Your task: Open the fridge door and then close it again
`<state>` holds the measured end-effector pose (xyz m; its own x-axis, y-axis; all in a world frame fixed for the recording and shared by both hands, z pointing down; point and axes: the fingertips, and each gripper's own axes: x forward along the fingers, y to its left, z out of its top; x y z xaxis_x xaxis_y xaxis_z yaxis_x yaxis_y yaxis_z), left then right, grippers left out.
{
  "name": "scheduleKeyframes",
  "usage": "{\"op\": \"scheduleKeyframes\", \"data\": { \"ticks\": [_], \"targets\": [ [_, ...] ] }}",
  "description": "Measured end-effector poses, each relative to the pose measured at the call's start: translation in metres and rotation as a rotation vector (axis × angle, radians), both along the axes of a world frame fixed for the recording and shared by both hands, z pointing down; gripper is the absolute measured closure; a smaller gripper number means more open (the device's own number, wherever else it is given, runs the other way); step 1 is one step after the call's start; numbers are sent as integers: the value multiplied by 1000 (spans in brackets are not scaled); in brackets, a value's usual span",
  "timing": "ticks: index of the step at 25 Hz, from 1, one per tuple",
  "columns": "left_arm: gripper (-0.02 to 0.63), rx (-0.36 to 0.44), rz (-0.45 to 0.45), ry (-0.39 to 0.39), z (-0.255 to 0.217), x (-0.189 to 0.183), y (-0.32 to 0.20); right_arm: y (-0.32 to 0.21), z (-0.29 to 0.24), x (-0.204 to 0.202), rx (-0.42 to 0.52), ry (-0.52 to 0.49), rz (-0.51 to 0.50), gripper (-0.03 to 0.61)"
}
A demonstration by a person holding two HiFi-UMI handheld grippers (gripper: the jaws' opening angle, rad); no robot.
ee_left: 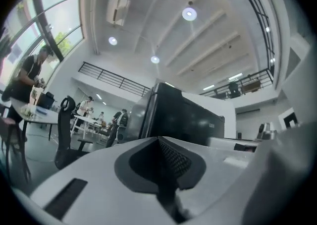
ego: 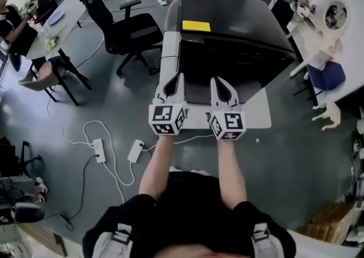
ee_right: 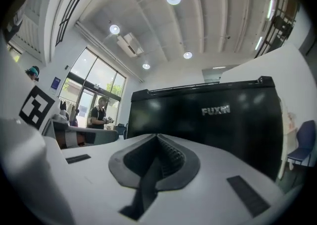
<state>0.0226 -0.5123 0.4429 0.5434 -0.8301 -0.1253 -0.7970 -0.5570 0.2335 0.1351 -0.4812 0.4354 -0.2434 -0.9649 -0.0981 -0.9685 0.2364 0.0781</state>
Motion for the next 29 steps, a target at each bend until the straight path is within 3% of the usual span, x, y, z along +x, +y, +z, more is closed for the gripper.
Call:
{"op": "scheduleKeyframes", "data": {
  "ticks": [5,12,29],
  "targets": [
    [614,33,-1,-129,-4,30,11,12,14,47,-69,-29,53,583],
    [614,30,22,-144,0,53,17,13,11,63,-68,-30,43,583],
    [614,3,-19,-186,14,50,22,9,14,58,-75,-20,0,583]
  ]
}}
